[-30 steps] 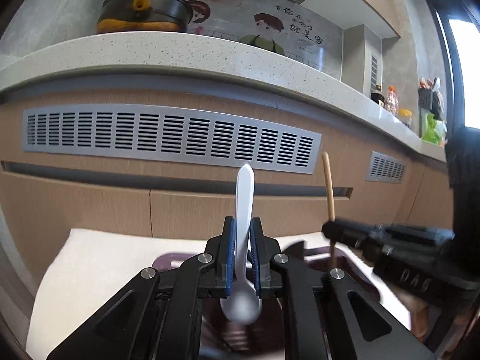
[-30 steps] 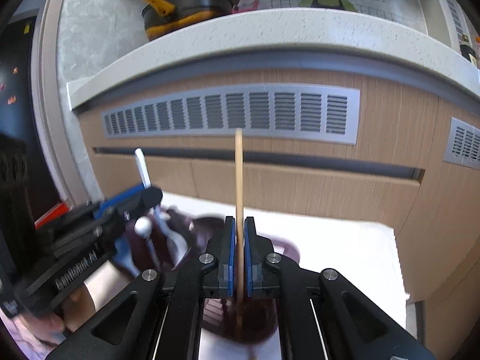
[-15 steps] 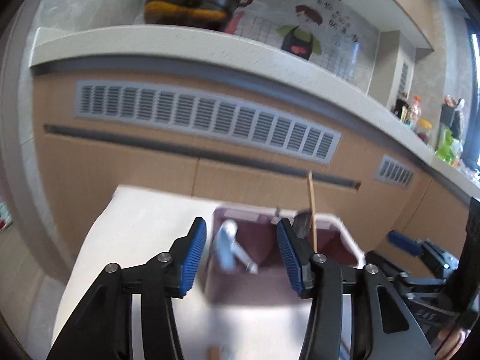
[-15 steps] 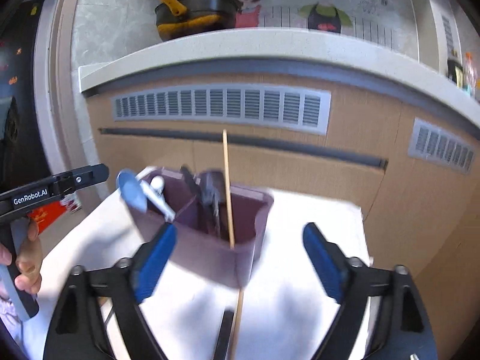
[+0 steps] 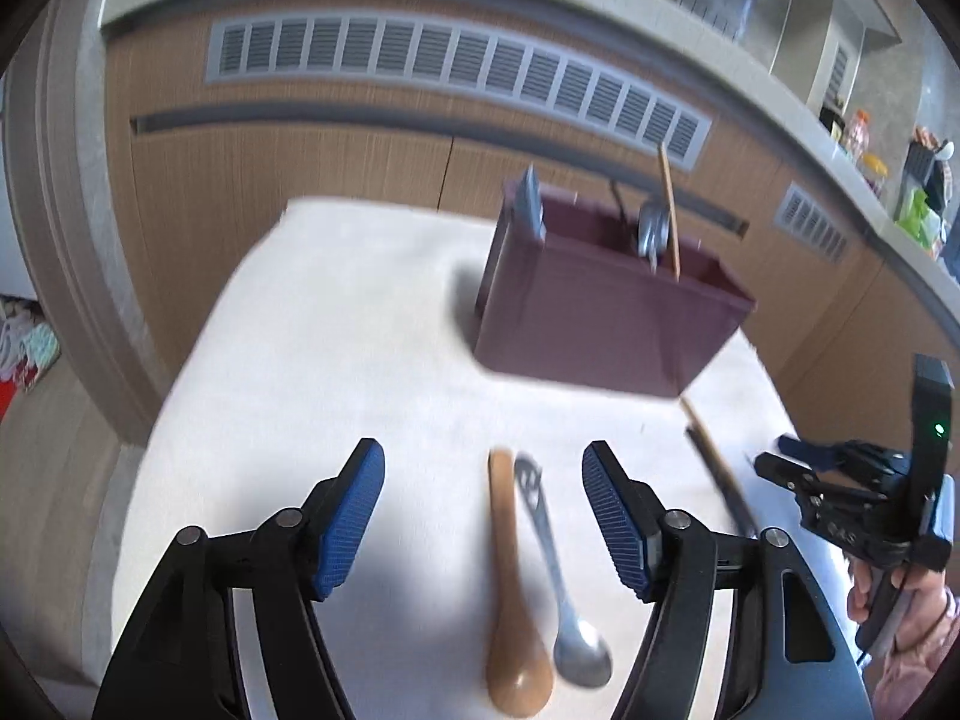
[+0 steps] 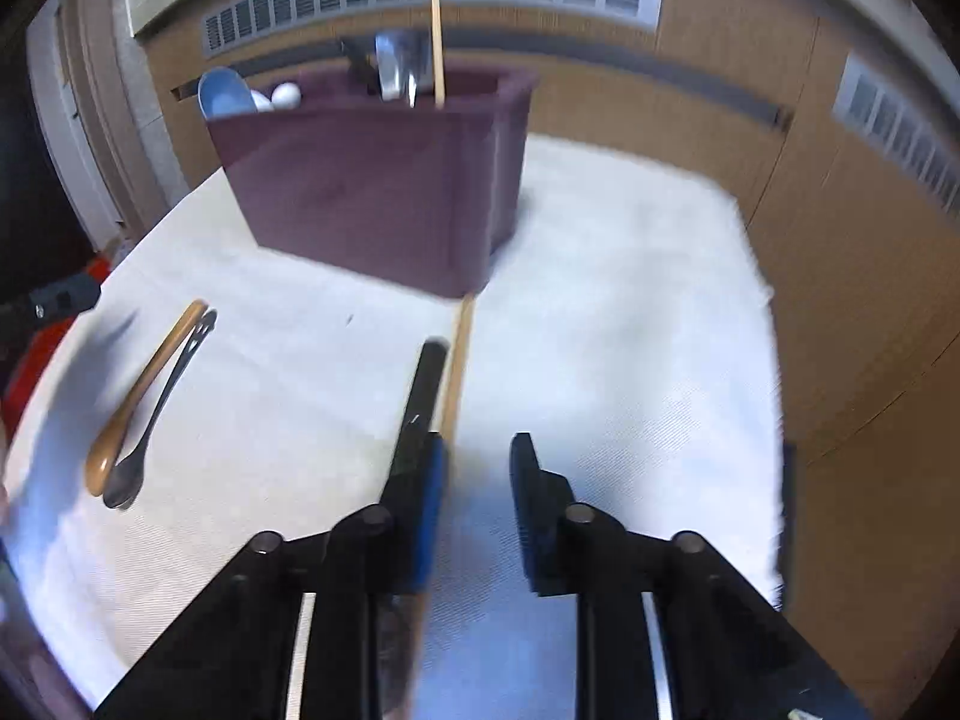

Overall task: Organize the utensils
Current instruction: 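Open both tools to release the chopstick and white spoon into the caddy, then grasp the second wooden chopstick with the right tool while the left tool grasps the wooden spoon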

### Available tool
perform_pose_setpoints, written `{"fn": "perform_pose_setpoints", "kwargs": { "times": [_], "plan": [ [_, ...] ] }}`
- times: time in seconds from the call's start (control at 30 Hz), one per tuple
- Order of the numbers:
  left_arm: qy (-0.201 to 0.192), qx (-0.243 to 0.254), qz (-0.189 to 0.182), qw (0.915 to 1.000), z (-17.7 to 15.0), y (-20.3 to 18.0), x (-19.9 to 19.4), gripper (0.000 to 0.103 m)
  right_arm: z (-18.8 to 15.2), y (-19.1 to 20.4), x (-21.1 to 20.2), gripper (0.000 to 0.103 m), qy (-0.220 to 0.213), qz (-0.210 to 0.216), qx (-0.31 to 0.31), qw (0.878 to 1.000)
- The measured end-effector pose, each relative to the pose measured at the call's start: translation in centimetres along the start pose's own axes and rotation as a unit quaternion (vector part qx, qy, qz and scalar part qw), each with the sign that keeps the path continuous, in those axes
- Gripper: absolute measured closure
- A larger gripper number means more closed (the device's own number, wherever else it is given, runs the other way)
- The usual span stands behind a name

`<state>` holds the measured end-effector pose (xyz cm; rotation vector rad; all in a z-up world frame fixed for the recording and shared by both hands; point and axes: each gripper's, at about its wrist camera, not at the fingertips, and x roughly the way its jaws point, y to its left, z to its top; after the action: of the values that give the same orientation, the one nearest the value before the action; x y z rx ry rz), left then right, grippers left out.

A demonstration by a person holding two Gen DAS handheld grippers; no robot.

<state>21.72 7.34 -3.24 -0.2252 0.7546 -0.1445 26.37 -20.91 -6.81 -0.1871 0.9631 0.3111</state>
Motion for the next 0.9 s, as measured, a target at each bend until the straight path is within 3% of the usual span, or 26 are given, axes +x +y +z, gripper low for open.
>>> {"fn": "perform_pose_setpoints", "kwargs": {
  "times": [0.43,0.5,0.67,0.9],
  "plan": [
    [0.036,-0.026,0.002,0.9990,-0.9,1.7,1.0,0.034,1.2,1.3,2.2,0.090,0.019,-0.022,-0.016,0.999],
    [0.039,-0.026,0.002,0.9989,-1.1,1.8,1.1,0.034,1.3,1.4,2.2,0.095,0.021,-0.022,-0.023,0.999],
    [0.044,-0.028,0.002,0.9986,-0.9,1.8,0.9,0.034,0.5,1.8,1.1,0.098,0.021,-0.016,-0.039,0.999],
    [0.055,-0.010,0.011,0.9984,-0.9,1.3,0.5,0.034,-1.1,-0.5,-2.1,0.098,0.003,0.019,0.014,1.000]
  ]
}}
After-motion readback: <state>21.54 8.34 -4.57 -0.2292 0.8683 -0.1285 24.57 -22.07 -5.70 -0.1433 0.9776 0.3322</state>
